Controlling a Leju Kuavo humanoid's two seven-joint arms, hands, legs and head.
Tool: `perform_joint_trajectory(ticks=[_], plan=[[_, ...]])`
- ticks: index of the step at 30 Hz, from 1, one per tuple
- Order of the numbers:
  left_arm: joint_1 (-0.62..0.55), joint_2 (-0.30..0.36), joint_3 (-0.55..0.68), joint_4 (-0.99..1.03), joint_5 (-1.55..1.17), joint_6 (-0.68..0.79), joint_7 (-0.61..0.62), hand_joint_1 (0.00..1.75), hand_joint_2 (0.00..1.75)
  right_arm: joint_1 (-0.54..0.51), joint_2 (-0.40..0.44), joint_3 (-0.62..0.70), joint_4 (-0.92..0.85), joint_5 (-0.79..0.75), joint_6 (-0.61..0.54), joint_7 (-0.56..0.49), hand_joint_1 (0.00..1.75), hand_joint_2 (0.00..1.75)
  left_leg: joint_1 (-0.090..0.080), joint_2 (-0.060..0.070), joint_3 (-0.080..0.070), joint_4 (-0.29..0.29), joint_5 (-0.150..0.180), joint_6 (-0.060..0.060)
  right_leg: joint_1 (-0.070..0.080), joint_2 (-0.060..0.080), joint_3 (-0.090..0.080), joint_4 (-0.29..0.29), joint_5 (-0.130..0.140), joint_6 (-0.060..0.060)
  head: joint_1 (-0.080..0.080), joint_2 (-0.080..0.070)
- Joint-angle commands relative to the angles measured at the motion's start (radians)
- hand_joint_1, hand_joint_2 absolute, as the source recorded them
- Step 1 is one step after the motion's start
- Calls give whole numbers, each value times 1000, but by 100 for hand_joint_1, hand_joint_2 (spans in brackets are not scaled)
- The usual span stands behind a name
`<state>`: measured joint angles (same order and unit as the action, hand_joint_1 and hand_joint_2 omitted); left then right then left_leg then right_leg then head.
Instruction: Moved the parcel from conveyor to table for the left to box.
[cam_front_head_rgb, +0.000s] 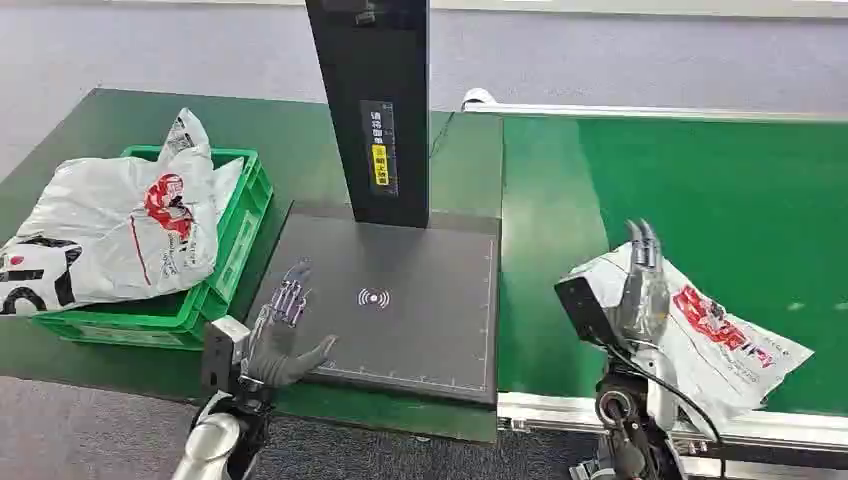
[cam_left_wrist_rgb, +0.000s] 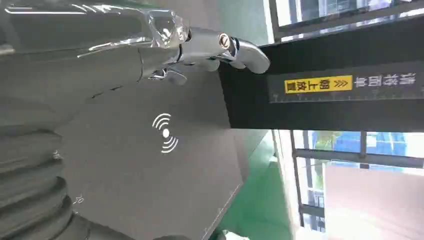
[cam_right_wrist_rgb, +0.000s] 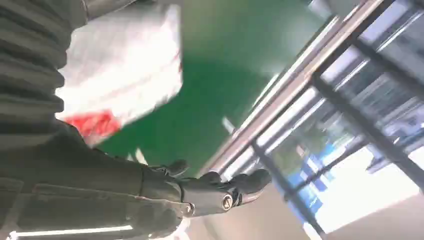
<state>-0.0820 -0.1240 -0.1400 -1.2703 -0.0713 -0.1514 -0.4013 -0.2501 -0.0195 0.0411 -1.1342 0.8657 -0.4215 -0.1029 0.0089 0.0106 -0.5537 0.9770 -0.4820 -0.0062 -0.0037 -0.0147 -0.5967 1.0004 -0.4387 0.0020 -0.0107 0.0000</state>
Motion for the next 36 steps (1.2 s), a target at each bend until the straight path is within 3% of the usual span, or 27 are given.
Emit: perform_joint_trajectory(ticks=[1,5,9,31,32,36], plan=[[30,15,44,-21,-6,1,8,0,175,-9,-8,-206,-36,109,100,97,0,175,0,0,1,-1,0,0,0,1,0,0,0,0,0,0],[32,10,49,-30,-17,-7,20,0,175,-20,-26,-236,-7,215,199,214,0,175,0,0,1,-1,0,0,0,2,0,-1,0,0,0,0],[17,-1,49,-6,-34,-14,39,0,175,4,-60,-249,59,364,433,418,0,175,0,-1,1,-1,0,1,0,0,2,-1,0,1,0,0],[-8,-13,54,11,-46,-3,58,0,175,8,-67,-229,95,412,529,439,0,175,0,0,1,-1,0,0,0,1,0,-1,0,0,0,0],[16,-16,56,3,-47,4,65,0,175,30,-84,-218,131,453,585,432,0,175,0,0,2,-2,0,0,0,1,2,-2,0,0,0,0],[-11,-12,50,34,-47,4,66,0,175,13,-80,-185,183,409,629,315,0,175,1,1,1,-1,0,0,0,1,1,-1,0,0,0,0]])
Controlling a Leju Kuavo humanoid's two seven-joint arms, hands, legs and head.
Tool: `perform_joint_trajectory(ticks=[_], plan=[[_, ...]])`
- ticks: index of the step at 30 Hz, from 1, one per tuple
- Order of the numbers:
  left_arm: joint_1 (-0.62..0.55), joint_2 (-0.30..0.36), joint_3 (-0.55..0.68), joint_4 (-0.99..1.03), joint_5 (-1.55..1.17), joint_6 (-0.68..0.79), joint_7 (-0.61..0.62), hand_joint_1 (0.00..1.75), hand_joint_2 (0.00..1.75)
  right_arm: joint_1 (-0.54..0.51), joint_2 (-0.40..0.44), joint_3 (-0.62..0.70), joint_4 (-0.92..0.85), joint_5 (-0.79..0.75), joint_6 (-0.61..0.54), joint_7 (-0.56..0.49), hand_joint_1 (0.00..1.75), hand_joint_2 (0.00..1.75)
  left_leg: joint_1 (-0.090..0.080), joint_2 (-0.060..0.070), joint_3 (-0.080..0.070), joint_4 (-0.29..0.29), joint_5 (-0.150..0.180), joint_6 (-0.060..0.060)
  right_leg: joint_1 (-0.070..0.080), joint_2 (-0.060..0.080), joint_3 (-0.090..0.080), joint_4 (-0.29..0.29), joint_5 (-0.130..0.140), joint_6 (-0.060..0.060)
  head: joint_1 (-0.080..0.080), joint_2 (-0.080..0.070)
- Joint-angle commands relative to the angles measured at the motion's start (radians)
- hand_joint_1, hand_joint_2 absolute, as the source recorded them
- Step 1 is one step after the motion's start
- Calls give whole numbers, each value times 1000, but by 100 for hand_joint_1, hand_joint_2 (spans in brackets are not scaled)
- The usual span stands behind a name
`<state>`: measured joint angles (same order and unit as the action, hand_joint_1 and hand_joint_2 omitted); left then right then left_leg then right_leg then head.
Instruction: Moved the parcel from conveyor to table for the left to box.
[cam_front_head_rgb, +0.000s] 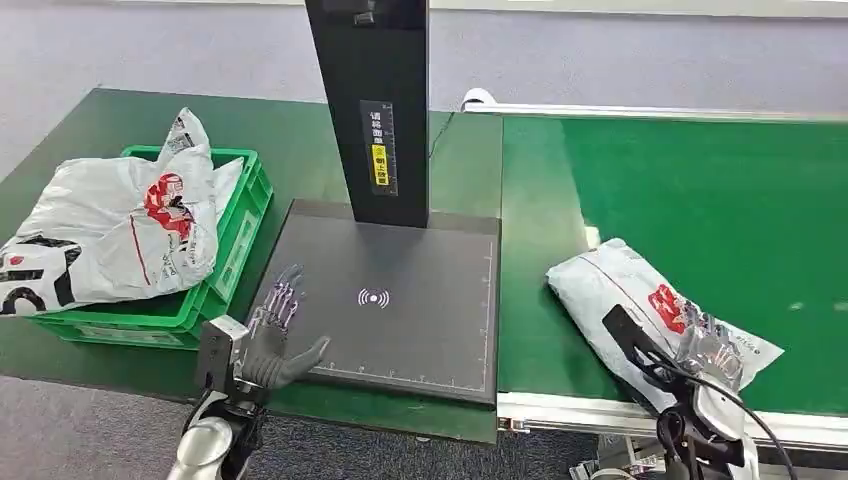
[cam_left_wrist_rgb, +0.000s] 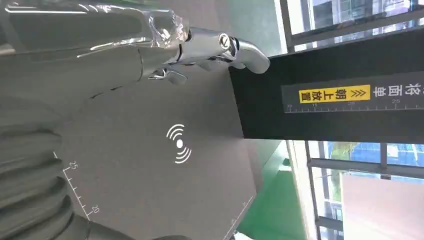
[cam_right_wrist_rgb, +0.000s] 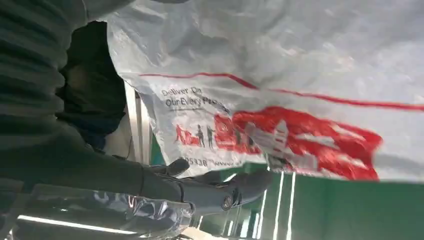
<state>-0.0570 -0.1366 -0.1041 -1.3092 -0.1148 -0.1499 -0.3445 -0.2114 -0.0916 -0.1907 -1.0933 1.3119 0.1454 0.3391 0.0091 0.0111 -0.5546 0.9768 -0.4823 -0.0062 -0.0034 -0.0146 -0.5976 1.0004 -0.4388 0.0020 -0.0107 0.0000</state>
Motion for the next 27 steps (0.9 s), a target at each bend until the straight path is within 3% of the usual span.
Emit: perform_joint_trajectory(ticks=[1,3,10,11,12,27], plan=[[-50,2,14,88,-2,1,8,0,175,-33,-6,73,161,-72,78,-184,0,175,0,0,3,-2,0,0,0,2,3,-2,0,0,0,0],[-61,2,17,100,-2,1,7,0,175,-31,-7,108,169,-115,92,-245,0,175,0,1,2,-1,0,0,0,2,2,-1,1,0,0,0],[-58,2,16,95,-1,2,7,0,175,-20,-9,161,142,-167,108,-245,0,175,0,1,3,-2,0,0,0,2,2,-2,0,0,0,0],[-57,2,17,94,-1,2,8,0,175,-22,-10,171,144,-174,112,-250,141,175,0,1,3,-2,0,0,0,3,2,-2,0,0,0,0],[-57,2,17,93,-1,2,8,0,175,-24,-11,176,147,-182,115,-254,175,175,0,1,2,-1,0,0,0,2,2,-1,0,0,0,0],[-36,0,30,68,-5,-6,14,0,175,-11,-19,213,114,-236,104,-238,175,175,0,0,3,-2,0,0,0,2,3,-2,0,0,0,0]])
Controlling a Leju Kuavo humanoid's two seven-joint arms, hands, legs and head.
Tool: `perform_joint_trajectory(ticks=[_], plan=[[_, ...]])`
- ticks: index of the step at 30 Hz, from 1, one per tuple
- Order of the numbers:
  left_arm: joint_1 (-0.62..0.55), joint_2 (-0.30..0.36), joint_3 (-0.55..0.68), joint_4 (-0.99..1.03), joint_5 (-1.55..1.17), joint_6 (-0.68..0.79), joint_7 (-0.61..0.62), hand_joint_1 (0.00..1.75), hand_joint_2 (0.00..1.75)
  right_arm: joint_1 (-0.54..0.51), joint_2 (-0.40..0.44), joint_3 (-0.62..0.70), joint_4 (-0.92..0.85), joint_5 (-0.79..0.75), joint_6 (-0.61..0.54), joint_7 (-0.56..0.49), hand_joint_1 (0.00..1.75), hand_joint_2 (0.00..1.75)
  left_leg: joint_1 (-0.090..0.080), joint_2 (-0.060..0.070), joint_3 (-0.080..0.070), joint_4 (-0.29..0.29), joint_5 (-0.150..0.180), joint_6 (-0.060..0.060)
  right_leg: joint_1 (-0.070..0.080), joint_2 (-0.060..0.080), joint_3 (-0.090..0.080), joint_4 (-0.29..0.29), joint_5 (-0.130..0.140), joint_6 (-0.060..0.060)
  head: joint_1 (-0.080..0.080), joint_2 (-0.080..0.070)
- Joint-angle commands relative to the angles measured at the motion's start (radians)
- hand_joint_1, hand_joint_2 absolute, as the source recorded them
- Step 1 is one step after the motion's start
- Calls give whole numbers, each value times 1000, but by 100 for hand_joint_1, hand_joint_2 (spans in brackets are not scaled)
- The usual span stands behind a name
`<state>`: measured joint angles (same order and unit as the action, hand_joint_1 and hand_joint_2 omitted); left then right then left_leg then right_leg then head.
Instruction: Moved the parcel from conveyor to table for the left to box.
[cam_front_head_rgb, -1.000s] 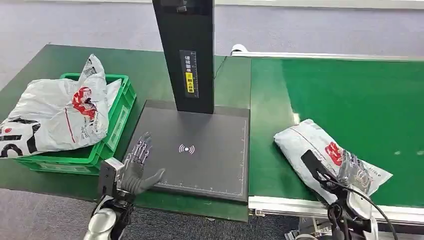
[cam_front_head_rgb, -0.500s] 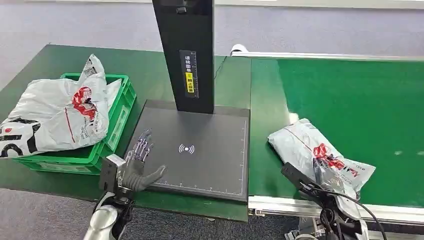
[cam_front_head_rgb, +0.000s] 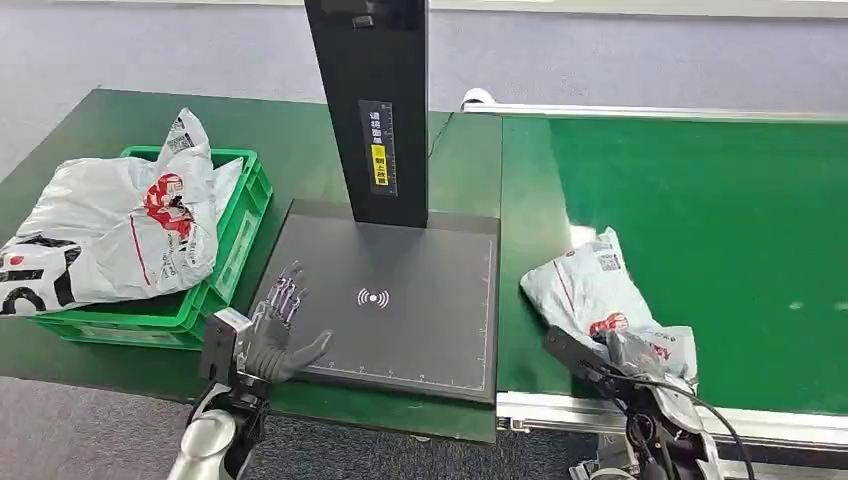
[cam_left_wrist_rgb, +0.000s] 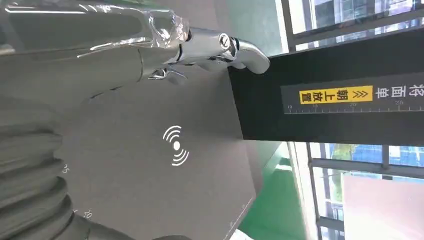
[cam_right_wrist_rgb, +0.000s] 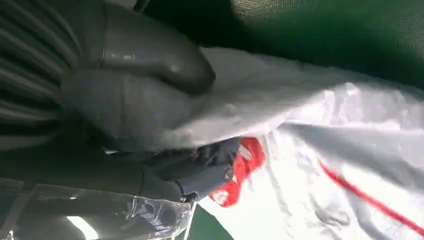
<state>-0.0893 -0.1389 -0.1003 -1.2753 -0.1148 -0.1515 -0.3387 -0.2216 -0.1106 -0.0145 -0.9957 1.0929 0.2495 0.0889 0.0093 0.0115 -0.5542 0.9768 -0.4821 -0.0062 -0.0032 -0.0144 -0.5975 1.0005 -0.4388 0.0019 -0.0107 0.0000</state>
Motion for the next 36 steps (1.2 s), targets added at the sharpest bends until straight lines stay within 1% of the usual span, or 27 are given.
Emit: perform_joint_trajectory(ticks=[1,3,5,6,7,8,9,10,11,12,13,14,15,19,20,22,23,25,27,28,29,31,32,33,35,36], plan=[[3,1,30,26,-6,-4,8,0,175,1,2,35,-1,-18,-15,17,175,175,0,0,2,-1,-1,0,0,1,2,-1,0,0,0,0],[18,1,36,12,-9,-5,7,0,175,-6,10,32,-18,-19,-53,14,175,175,0,0,2,-1,-1,0,0,2,1,-1,0,0,0,0],[55,-1,47,-27,-12,-5,-3,0,175,-14,30,12,-60,-12,-166,-5,175,175,0,1,1,-1,-1,0,-1,3,1,-1,0,0,0,0],[65,0,49,-37,-13,-7,-5,0,175,-20,32,13,-72,-12,-164,-4,175,175,-1,3,2,-1,-1,0,-1,5,1,-1,0,0,0,0],[76,-1,55,-51,-14,-9,-14,0,175,-20,46,-5,-106,-13,-237,-22,175,175,-1,4,1,-1,-1,0,-1,5,0,0,0,0,0,0],[87,0,60,-66,-12,-9,-21,0,175,-22,59,-24,-138,-36,-275,-46,175,175,-1,4,1,-1,-1,0,-1,6,0,0,0,0,0,0],[92,2,62,-73,-12,-8,-21,0,175,-27,57,-20,-151,-33,-271,-38,175,175,-1,4,0,0,-1,0,-1,5,-1,0,0,0,0,0],[98,0,69,-84,-11,-3,-28,0,175,-23,80,-54,-196,-86,-336,-86,175,175,-1,3,0,0,-1,0,-1,4,-1,0,0,0,0,0],[101,-4,76,-92,-2,-1,-35,0,175,-20,96,-73,-234,-123,-377,-119,175,175,-1,3,0,-1,-1,0,-1,5,-1,1,0,0,0,0],[101,-4,77,-94,-1,-1,-35,0,175,-19,96,-71,-248,-122,-376,-118,175,175,-1,3,0,0,-1,0,-1,5,-2,1,0,0,0,0],[99,-4,77,-94,8,-2,-48,0,175,-12,109,-82,-281,-168,-393,-148,175,175,-1,2,-1,0,-1,0,-1,3,-2,1,0,0,0,0],[97,-4,75,-94,14,-1,-59,0,175,-9,113,-78,-293,-190,-434,-186,175,175,-1,2,-1,0,-1,0,-1,4,-2,1,0,0,0,0],[95,-4,75,-94,14,-1,-59,0,175,-9,116,-76,-293,-190,-434,-186,175,175,0,2,-1,0,-1,0,-1,3,-2,1,0,0,0,0],[91,-1,67,-98,25,9,-86,0,175,-5,142,-56,-338,-274,-535,-330,175,175,0,2,0,-1,0,0,0,3,-1,0,0,0,0,0],[87,2,66,-99,30,14,-94,0,175,-3,146,-36,-356,-300,-555,-389,175,175,-1,2,0,0,-1,0,-1,4,-1,0,0,0,0,0],[77,5,64,-97,36,17,-102,0,175,0,159,-5,-370,-311,-571,-423,175,175,0,1,-1,0,0,0,-1,3,-1,0,0,0,0,0],[71,8,63,-93,40,20,-105,0,175,0,152,32,-374,-308,-560,-452,175,175,0,2,1,-1,-1,0,0,4,0,0,0,0,0,0],[64,10,62,-87,43,22,-107,0,175,-3,153,65,-365,-299,-561,-460,175,175,0,1,0,-1,0,0,0,2,-1,0,0,0,0,0],[55,16,55,-78,48,24,-111,0,175,-16,153,129,-330,-273,-573,-487,175,175,0,2,1,-1,0,0,0,3,0,0,0,0,0,0],[52,18,53,-76,50,25,-112,0,175,-24,156,154,-306,-269,-579,-486,175,175,0,2,0,-1,0,0,0,3,0,0,0,0,0,0],[47,21,50,-72,51,26,-115,0,175,-37,150,197,-272,-254,-556,-480,175,175,0,2,0,-1,0,0,0,3,0,0,0,0,0,0],[39,22,47,-67,53,29,-120,0,175,-59,154,253,-211,-219,-548,-468,175,175,0,4,1,-1,0,0,0,5,0,-1,1,0,0,0],[34,25,44,-62,54,31,-123,0,175,-80,152,286,-163,-201,-536,-460,175,175,0,3,1,-1,0,0,0,4,0,-1,1,0,0,0],[26,27,40,-55,58,35,-126,0,175,-112,151,331,-89,-166,-503,-421,175,175,0,4,2,-2,0,0,0,5,1,-1,1,0,0,0],[15,27,34,-49,61,40,-128,0,175,-165,169,359,31,-144,-480,-381,175,175,0,4,2,-2,0,0,0,5,1,-1,1,0,0,0],[12,27,32,-49,64,41,-127,0,175,-185,178,363,77,-145,-503,-387,175,175,1,4,2,-1,0,0,1,5,1,-1,1,0,0,0]])
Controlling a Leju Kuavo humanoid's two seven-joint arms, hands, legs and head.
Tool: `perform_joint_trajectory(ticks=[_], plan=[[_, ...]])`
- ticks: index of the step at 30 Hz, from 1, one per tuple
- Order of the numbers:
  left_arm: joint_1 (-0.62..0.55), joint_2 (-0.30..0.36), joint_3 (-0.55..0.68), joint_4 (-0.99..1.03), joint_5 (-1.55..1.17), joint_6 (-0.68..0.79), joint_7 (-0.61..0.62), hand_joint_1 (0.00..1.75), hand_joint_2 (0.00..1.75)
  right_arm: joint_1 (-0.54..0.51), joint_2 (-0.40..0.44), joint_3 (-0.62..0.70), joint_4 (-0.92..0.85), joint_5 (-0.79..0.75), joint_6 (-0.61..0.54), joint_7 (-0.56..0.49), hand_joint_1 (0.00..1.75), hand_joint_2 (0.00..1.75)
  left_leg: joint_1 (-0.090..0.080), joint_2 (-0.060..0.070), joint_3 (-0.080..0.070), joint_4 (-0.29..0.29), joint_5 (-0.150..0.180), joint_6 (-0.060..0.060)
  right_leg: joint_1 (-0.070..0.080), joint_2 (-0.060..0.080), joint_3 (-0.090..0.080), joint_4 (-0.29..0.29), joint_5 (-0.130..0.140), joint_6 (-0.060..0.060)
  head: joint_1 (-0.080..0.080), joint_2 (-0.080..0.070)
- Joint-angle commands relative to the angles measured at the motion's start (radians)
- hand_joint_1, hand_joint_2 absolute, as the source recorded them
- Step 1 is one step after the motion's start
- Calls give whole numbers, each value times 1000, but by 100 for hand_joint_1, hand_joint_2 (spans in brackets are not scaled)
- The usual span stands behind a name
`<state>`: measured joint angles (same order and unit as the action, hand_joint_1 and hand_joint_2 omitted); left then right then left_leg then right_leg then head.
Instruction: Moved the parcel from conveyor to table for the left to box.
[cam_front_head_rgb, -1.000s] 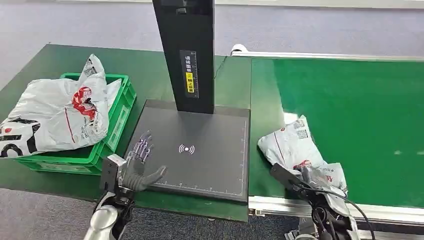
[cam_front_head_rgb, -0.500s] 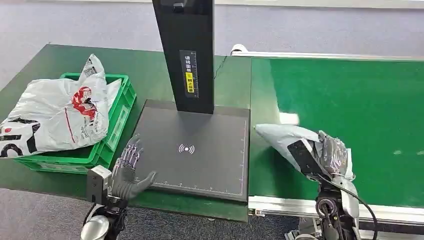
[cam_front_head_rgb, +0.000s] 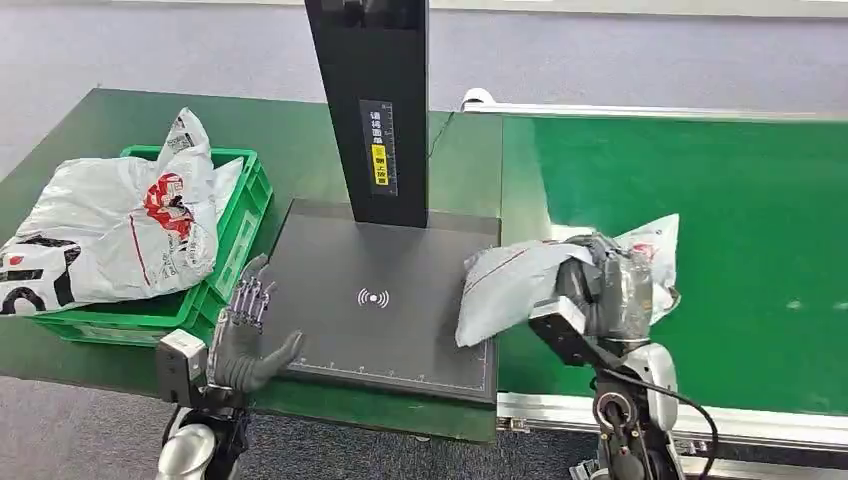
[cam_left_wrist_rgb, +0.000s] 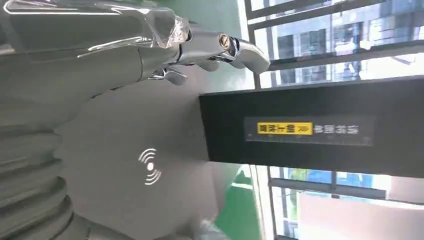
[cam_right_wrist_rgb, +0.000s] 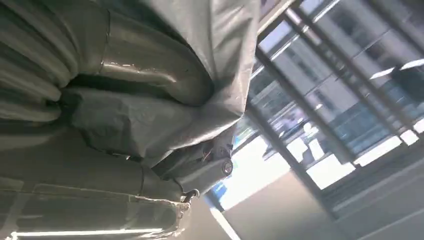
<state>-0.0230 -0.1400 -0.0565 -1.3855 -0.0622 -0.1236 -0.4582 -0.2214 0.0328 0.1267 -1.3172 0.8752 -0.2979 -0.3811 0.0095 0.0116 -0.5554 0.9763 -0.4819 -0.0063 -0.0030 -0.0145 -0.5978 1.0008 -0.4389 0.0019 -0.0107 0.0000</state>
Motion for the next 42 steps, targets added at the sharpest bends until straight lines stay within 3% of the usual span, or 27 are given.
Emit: perform_joint_trajectory(ticks=[1,13,17,20,22,24,30,36,37,38,41,42], plan=[[-55,29,-14,62,11,12,-8,0,175,-197,35,228,423,81,40,90,175,175,1,6,4,-2,0,0,1,7,2,-2,2,0,0,0],[-60,29,-22,61,18,15,-3,0,175,-240,48,234,500,65,34,96,175,175,0,1,4,-1,0,0,0,2,2,-1,0,0,0,0],[-91,29,-42,90,23,13,2,0,175,-301,81,270,621,51,74,83,175,175,0,1,3,-1,1,0,0,3,1,0,1,0,0,0],[-118,29,-62,121,31,15,2,0,175,-326,129,300,728,-5,104,-10,175,175,0,2,3,-1,1,0,0,3,1,-1,1,0,0,0],[-137,29,-77,150,40,17,-5,0,175,-317,150,344,736,-51,104,-154,175,175,0,2,4,-2,1,0,0,3,2,-1,1,-1,0,0],[-155,29,-90,176,45,15,-14,0,175,-305,157,390,730,-72,125,-222,175,175,0,1,5,-2,1,-1,0,3,2,-2,1,-1,0,0],[-179,34,-101,218,52,15,-23,0,175,-317,158,482,779,-57,199,-190,175,175,0,0,3,-1,1,0,1,1,2,0,0,0,0,0],[-168,30,-94,201,53,23,-26,0,175,-330,168,526,849,3,52,-90,175,175,0,0,2,-1,1,-1,1,1,1,0,0,0,0,0],[-162,31,-92,193,52,23,-22,0,175,-334,165,522,851,6,34,-64,157,175,0,0,3,-2,1,-1,0,2,2,-1,0,0,0,0],[-158,32,-91,190,52,23,-21,0,175,-335,163,509,848,-4,30,-56,0,175,0,0,3,-1,1,-1,0,1,1,-1,0,-1,0,0],[-140,31,-83,171,50,23,-15,0,175,-329,143,452,808,-56,6,-52,0,175,0,0,3,-1,1,-1,0,1,1,0,0,0,0,0],[-137,29,-82,170,48,19,-12,0,175,-313,143,387,784,-148,61,-94,0,175,0,0,2,-1,1,0,0,1,1,0,0,0,0,0]])
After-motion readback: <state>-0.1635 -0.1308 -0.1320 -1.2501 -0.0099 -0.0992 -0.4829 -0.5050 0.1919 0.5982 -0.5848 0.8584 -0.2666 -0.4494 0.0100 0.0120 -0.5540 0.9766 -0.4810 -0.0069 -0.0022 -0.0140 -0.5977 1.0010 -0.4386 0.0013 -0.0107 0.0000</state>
